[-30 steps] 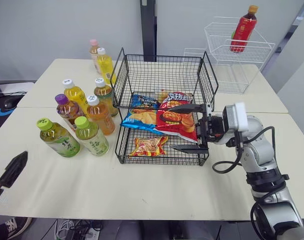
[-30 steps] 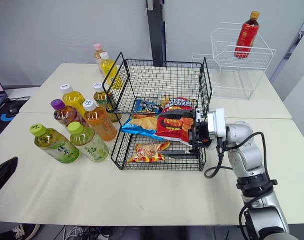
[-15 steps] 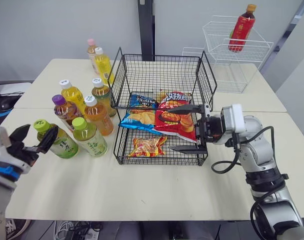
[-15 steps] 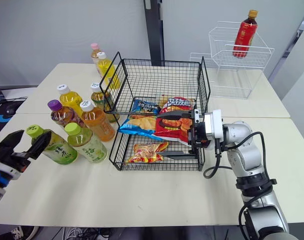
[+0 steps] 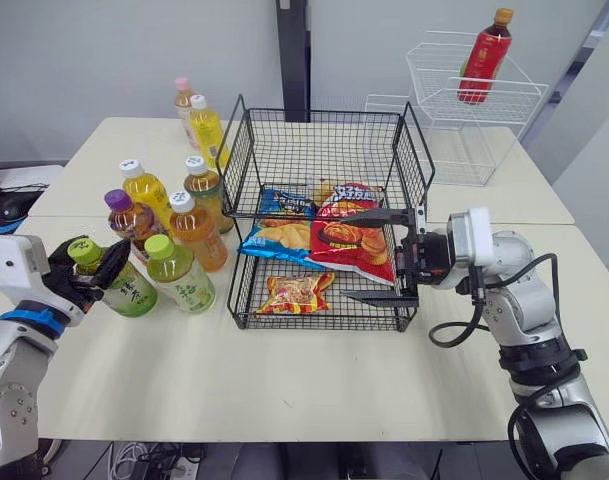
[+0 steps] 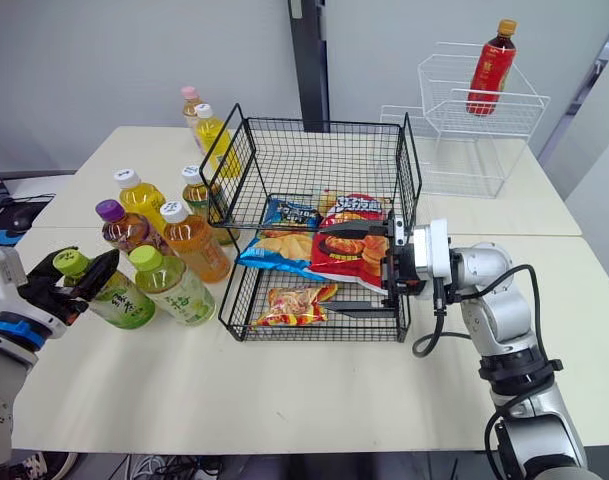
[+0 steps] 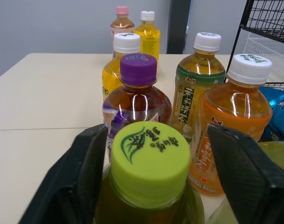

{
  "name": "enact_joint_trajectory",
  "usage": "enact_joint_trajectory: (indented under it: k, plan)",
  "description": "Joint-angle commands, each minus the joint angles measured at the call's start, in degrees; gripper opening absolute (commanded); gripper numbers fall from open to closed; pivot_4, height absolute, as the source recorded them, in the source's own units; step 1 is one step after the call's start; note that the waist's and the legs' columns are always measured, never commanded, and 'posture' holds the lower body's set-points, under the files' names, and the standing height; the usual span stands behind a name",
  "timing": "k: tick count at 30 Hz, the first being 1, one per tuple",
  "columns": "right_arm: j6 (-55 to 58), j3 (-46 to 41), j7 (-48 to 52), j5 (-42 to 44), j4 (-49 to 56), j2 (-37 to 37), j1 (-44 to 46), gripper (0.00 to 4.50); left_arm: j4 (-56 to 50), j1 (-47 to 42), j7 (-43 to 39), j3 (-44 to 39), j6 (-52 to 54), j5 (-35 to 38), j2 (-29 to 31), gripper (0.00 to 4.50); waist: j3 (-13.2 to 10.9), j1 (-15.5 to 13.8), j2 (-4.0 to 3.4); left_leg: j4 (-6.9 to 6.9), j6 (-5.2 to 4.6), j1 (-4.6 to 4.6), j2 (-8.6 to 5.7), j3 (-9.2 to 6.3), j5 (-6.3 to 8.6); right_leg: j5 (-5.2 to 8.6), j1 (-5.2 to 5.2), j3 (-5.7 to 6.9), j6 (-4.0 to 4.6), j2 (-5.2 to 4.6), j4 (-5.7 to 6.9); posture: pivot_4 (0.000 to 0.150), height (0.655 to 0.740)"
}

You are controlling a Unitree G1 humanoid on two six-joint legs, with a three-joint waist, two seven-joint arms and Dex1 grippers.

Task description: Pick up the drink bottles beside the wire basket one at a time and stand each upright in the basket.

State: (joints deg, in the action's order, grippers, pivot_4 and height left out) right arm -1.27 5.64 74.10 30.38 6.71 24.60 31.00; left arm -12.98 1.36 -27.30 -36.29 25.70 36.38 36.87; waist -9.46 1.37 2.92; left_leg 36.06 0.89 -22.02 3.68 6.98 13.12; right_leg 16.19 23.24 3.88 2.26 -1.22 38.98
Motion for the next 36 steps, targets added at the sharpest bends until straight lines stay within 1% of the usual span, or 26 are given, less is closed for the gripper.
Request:
enact_joint_trajectory:
  k: [1,3,4,10,14,16,20,22,25,27,29,30,32,36]
  plan:
    - [-0.13,-1.27,-0.59,0.85,2.63,0.69,0.25,4.5,-0.5,-0.51,-0.74,-0.35,-0.91,-0.41,0.83,2.26,0.0,0.0,0.0,0.0,0.0,0.0,0.0,0.0,0.0,0.0,0.0,0.0,0.0,0.0,0.0,0.15,0.74]
    - [-0.17,-1.34,-0.52,0.92,2.37,0.8,0.4,4.5,-0.32,-0.52,-0.52,-0.72,-0.72,-0.09,0.46,1.62,-0.01,-0.02,-0.02,0.0,0.0,0.0,0.0,0.0,0.0,0.0,0.0,0.0,-0.01,0.0,0.0,0.15,0.74]
    - [-0.22,-1.42,-0.46,0.94,2.09,0.86,0.59,4.5,-0.23,-0.4,-0.55,-0.98,-0.66,-0.02,0.37,1.39,-0.01,-0.03,-0.02,0.0,0.0,0.0,0.0,0.0,0.0,0.02,0.0,0.0,-0.04,0.0,0.0,0.15,0.74]
    - [-0.3,-1.51,-0.5,1.01,1.71,0.98,1.09,4.5,0.44,0.92,-1.35,-3.41,-0.27,0.65,0.9,1.39,-0.01,0.05,-0.02,0.0,0.0,0.0,0.0,0.0,0.0,0.03,0.0,0.0,-0.05,0.0,0.0,0.15,0.74]
    - [-0.36,-1.36,-0.8,1.06,2.08,0.73,1.0,4.5,-0.22,1.27,-2.43,-5.38,0.61,1.54,2.61,1.39,-0.02,0.13,-0.01,0.0,0.0,0.0,0.01,0.0,0.0,0.03,0.01,0.0,-0.05,0.0,0.0,0.15,0.74]
    - [0.01,-1.82,-2.36,1.19,2.76,0.33,0.78,4.5,-1.79,0.7,-3.38,-8.13,3.46,5.7,4.66,1.39,-0.07,0.16,0.05,-0.01,0.0,0.0,0.01,0.0,0.0,0.03,0.02,0.0,-0.05,0.0,0.0,0.15,0.74]
    - [1.6,-2.95,-5.86,2.1,6.03,0.35,-0.17,4.5,-1.02,0.96,-8.97,-16.38,10.64,12.91,12.93,1.39,-0.17,0.18,0.27,-0.01,0.02,-0.17,0.04,-0.05,0.0,0.03,0.15,0.06,-0.05,0.01,-0.01,0.15,0.74]
    - [2.33,-3.74,-8.02,1.89,8.15,0.76,-1.73,4.5,1.42,0.29,-13.16,-21.62,15.79,16.46,19.89,1.39,-0.14,0.15,0.37,0.01,0.02,-0.41,0.03,-0.09,0.0,0.03,0.3,0.11,-0.05,0.0,-0.03,0.15,0.74]
    - [2.79,-4.56,-11.06,0.97,10.39,0.85,-3.34,4.5,4.32,-2.19,-16.6,-25.3,21.5,20.27,27.36,1.39,-0.2,0.14,0.33,0.02,0.05,-0.64,0.0,-0.17,-0.01,0.03,0.46,0.21,-0.05,-0.03,-0.07,0.15,0.74]
    - [2.23,-4.97,-13.51,-0.2,11.75,0.51,-4.36,4.5,6.67,-5.21,-18.35,-25.38,23.51,21.18,32.1,1.39,-0.23,-0.27,0.32,0.03,0.04,-0.67,-0.05,-0.18,-0.01,0.04,0.45,0.22,-0.07,-0.08,-0.08,0.15,0.74]
    - [2.11,-5.29,-15.93,-1.11,12.78,0.29,-5.16,4.5,8.31,-8.35,-19.61,-24.06,24.42,21.83,34.83,1.39,-0.28,-0.41,0.23,0.04,0.08,-0.72,-0.04,-0.27,-0.03,0.04,0.48,0.32,-0.07,-0.07,-0.08,0.15,0.74]
    - [2.04,-5.58,-17.69,-1.99,13.46,0.17,-5.73,4.5,9.34,-11.8,-19.56,-21.95,24.66,23.64,36.58,1.39,-0.33,-0.48,0.16,0.03,0.09,-0.71,-0.05,-0.26,-0.03,0.04,0.48,0.3,-0.07,-0.07,-0.08,0.15,0.74]
    - [1.64,-6.07,-21.42,-4.35,14.85,-0.34,-7.2,4.5,11.53,-21.28,-17.87,-15.49,24.89,28.03,39.19,1.39,-0.32,-0.97,0.29,0.03,0.17,-0.75,-0.04,-0.33,-0.08,0.05,0.51,0.35,-0.07,-0.05,-0.07,0.15,0.74]
    - [1.2,-5.79,-26.14,-7.05,16.59,-1.41,-8.87,4.5,13.64,-35.86,-16.85,-3.9,25.0,30.42,39.35,1.39,-0.33,-1.28,0.3,0.03,0.21,-0.81,-0.07,-0.38,-0.11,0.05,0.51,0.35,-0.06,0.0,-0.06,0.15,0.74]
